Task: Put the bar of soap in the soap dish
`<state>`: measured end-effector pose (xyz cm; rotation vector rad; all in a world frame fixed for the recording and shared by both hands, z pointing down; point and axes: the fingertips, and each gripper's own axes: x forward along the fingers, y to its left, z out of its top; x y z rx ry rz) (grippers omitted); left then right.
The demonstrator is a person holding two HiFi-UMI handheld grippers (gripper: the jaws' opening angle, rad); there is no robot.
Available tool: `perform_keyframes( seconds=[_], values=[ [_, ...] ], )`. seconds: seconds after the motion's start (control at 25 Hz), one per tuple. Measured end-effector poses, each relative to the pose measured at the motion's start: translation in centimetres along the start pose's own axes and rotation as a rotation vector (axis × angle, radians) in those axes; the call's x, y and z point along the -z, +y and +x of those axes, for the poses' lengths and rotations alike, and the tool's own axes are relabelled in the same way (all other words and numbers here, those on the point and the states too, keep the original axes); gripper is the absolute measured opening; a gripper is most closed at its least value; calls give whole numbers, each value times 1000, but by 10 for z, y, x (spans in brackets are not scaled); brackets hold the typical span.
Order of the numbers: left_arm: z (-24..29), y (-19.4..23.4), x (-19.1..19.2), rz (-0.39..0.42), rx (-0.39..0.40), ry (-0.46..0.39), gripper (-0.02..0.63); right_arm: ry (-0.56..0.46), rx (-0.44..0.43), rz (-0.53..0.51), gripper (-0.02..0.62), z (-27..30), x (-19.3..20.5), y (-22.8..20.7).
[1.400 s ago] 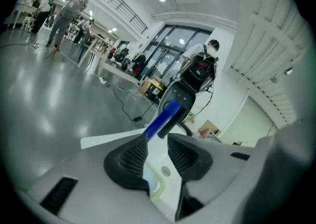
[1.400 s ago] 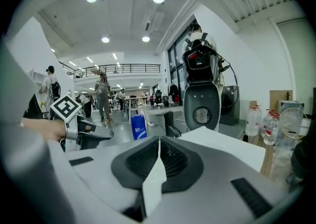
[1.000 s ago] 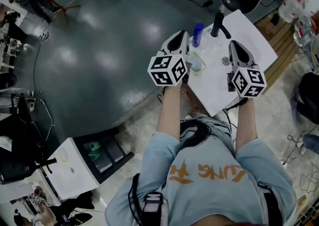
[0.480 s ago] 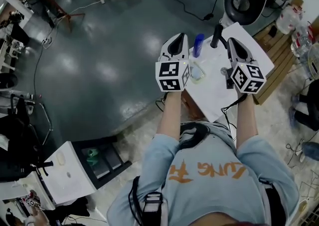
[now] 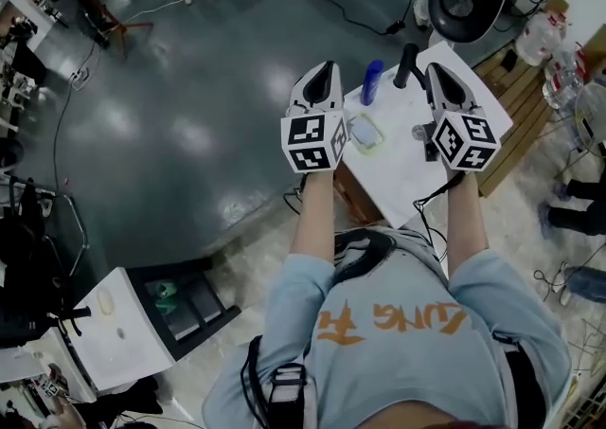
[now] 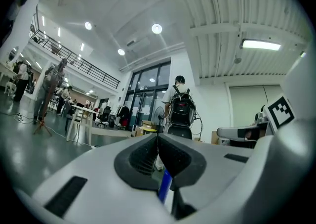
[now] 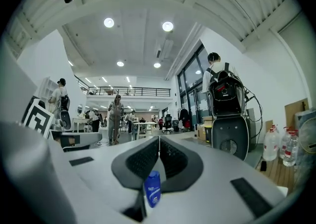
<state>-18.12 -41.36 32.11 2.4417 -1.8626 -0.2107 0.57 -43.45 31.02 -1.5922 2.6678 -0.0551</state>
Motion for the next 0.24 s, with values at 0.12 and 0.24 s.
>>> perform_keyframes(
  seconds=[0.12,0.24],
  values=[
    [-9,2,2,5,0,11,26,5,-11,-10,32,0,0,10],
    [-21,3,6,15,-2,26,27,12,-21,-9,31,-3,3,20]
  ],
)
